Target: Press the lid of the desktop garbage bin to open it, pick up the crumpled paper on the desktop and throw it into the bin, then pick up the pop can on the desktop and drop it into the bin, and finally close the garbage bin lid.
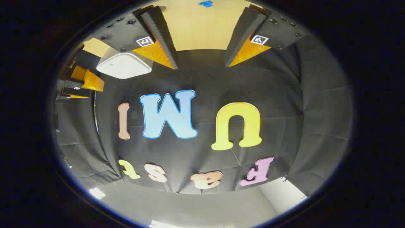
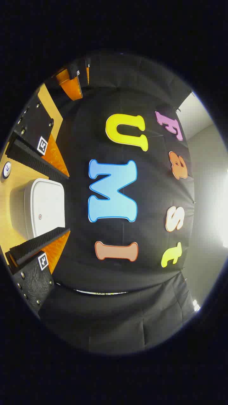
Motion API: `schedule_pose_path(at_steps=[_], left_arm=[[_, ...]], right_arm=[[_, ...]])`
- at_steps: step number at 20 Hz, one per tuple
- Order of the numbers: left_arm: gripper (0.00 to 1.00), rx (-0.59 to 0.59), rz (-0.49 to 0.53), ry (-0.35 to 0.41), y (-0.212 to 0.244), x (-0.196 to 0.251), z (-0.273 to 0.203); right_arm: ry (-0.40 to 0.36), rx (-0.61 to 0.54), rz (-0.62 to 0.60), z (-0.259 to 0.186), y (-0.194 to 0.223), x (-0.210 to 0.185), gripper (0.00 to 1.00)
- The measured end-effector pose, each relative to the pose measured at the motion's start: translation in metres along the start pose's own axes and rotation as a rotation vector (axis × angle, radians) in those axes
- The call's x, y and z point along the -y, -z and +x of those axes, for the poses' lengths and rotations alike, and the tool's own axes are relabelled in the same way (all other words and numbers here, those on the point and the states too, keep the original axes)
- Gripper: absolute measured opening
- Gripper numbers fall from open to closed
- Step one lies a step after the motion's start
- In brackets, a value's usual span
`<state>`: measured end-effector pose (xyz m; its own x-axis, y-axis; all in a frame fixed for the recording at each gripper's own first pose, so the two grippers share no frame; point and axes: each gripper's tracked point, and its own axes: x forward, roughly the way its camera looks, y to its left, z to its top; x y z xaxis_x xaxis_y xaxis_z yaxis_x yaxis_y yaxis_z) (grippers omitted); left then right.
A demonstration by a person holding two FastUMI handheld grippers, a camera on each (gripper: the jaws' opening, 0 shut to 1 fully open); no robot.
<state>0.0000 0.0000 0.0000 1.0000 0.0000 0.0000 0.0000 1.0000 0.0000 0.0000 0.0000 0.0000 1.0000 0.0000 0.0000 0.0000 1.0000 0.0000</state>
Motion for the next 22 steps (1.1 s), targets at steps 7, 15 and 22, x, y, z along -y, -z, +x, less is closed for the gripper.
schedule_pose_path(at_steps=[7,15,22], left_arm=[[0.95,-0.002,-0.010,0.011,0.002,0.010,0.009],[0.95,-0.003,-0.015,0.001,0.001,0.008,0.008],[0.95,-0.013,-0.027,-0.003,0.004,0.005,0.008]], right_arm=[[-0.022,-0.020,0.004,0.008,0.006,-0.002,0.82],[-0.045,-0.059,0.028,0.015,0.018,-0.004,0.48],[-0.009,-0.068,0.023,-0.002,0.018,0.008,0.14]])
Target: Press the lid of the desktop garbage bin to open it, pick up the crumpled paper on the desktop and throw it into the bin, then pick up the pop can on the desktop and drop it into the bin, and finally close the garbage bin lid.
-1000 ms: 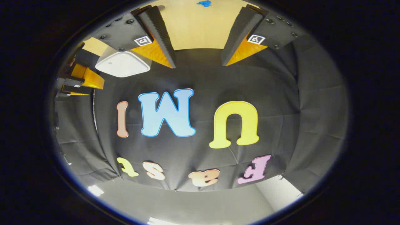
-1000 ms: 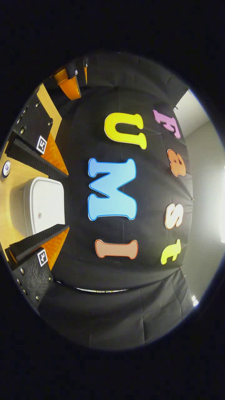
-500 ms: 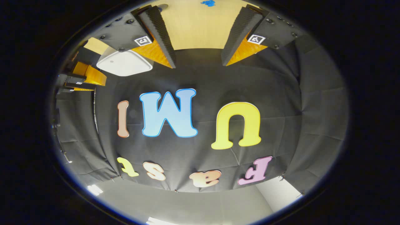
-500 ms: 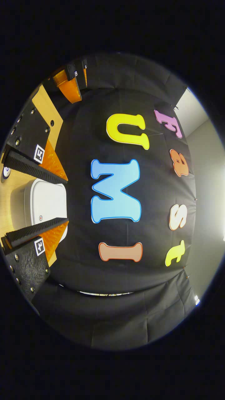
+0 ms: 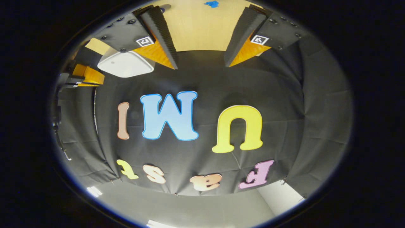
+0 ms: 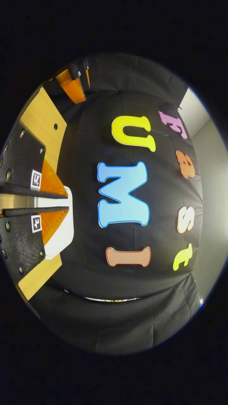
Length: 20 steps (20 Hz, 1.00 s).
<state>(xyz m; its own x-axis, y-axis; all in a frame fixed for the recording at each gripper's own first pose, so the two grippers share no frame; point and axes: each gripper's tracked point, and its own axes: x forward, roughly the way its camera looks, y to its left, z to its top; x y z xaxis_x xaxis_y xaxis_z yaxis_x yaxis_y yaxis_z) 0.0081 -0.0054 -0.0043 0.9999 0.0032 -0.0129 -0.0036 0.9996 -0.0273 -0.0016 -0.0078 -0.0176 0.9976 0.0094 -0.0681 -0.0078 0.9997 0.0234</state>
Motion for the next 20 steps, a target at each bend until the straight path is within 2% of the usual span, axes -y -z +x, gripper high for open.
schedule_pose_path(at_steps=[1,8,20], left_arm=[[0.94,0.000,0.002,-0.001,-0.001,-0.001,0.000],[0.95,0.001,0.001,-0.003,0.000,-0.001,0.003],[0.95,-0.012,0.011,-0.020,0.005,-0.009,0.006]], right_arm=[[0.002,0.004,0.009,0.013,-0.001,0.000,0.02],[-0.003,-0.042,0.025,0.029,0.019,0.004,0.02],[0.007,-0.198,0.035,0.062,0.087,0.021,0.02]])
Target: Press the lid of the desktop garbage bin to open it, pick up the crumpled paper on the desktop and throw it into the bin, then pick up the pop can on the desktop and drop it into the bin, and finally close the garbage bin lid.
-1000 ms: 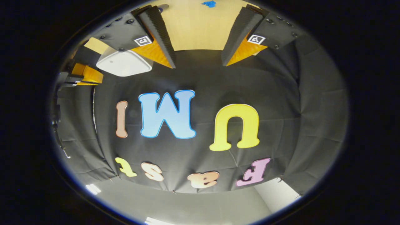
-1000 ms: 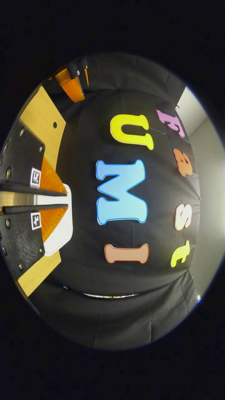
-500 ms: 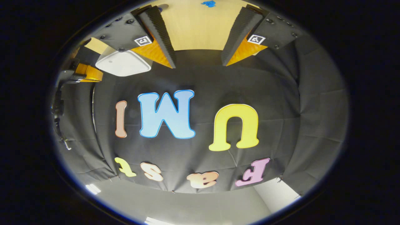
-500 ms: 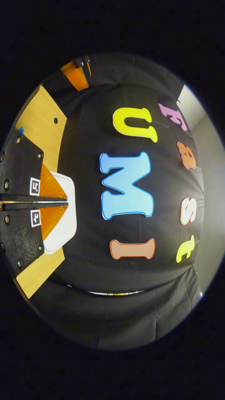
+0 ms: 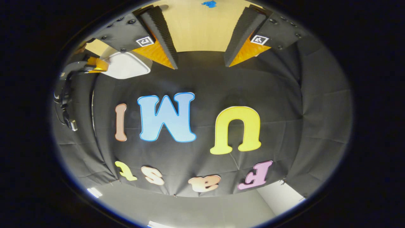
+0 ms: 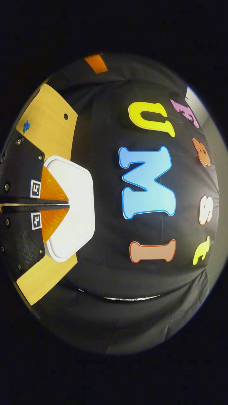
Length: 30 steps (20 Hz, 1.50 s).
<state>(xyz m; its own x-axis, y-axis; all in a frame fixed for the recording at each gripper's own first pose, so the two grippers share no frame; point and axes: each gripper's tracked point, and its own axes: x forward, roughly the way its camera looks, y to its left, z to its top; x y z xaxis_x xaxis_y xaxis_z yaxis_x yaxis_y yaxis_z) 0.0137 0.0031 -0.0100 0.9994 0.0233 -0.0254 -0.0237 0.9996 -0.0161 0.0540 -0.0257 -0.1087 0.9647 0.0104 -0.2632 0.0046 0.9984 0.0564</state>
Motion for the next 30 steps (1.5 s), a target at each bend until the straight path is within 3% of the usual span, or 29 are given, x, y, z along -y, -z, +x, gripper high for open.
schedule_pose_path(at_steps=[12,25,30], left_arm=[[0.95,-0.010,-0.009,-0.003,0.002,0.002,0.002],[0.95,0.008,-0.006,-0.001,-0.004,-0.001,-0.003],[0.95,0.017,-0.004,0.002,-0.008,-0.002,-0.008]], right_arm=[[-0.029,-0.003,0.044,0.003,0.014,-0.001,0.03],[-0.041,0.144,-0.030,-0.022,-0.040,-0.017,0.02],[-0.079,0.133,-0.039,-0.038,-0.032,-0.036,0.02]])
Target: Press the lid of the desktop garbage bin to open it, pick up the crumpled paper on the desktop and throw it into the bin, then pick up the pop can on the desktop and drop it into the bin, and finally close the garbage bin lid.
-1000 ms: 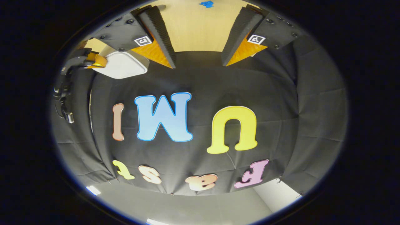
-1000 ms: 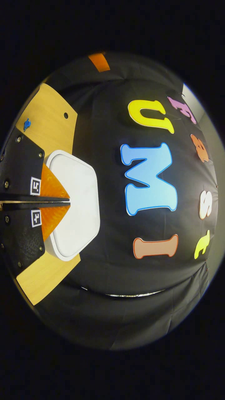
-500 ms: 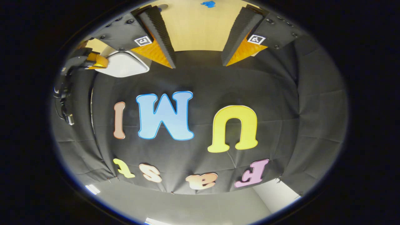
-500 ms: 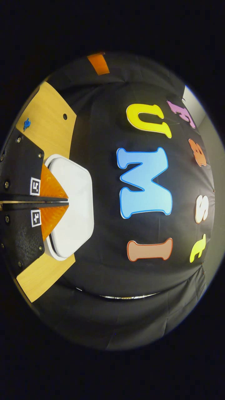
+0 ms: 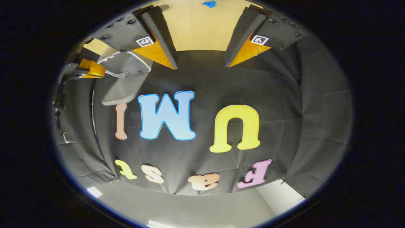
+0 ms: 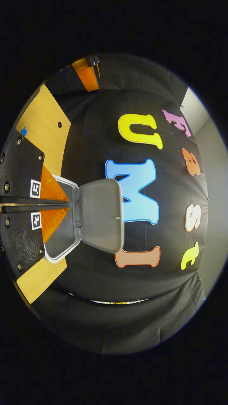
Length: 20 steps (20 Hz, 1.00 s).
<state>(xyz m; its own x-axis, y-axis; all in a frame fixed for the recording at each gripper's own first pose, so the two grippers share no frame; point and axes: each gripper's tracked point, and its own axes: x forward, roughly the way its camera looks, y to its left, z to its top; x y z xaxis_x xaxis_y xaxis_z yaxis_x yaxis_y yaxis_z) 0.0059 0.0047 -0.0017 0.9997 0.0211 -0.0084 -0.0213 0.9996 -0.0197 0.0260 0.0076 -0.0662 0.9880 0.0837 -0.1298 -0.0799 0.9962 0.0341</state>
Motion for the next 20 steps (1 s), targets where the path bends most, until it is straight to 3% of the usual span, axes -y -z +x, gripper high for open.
schedule_pose_path(at_steps=[13,14,15,16,17,20], left_arm=[[0.95,0.009,0.001,-0.015,-0.003,-0.007,-0.009],[0.95,0.008,0.002,-0.016,-0.003,-0.007,-0.009],[0.95,0.008,0.001,-0.018,-0.003,-0.008,-0.008],[0.95,0.007,0.000,-0.018,-0.004,-0.008,-0.008],[0.95,0.003,-0.005,-0.019,0.000,-0.009,-0.007],[0.95,-0.014,-0.014,-0.018,0.012,-0.012,-0.007]], right_arm=[[-0.232,-0.172,-0.001,-0.023,0.062,-0.079,0.06],[-0.247,-0.185,0.000,-0.024,0.065,-0.083,0.25],[-0.257,-0.189,0.000,-0.027,0.066,-0.086,0.35],[-0.263,-0.192,-0.003,-0.026,0.068,-0.089,0.60],[-0.262,-0.191,-0.006,-0.027,0.068,-0.091,0.77],[-0.266,-0.184,-0.006,-0.030,0.066,-0.094,0.79]])
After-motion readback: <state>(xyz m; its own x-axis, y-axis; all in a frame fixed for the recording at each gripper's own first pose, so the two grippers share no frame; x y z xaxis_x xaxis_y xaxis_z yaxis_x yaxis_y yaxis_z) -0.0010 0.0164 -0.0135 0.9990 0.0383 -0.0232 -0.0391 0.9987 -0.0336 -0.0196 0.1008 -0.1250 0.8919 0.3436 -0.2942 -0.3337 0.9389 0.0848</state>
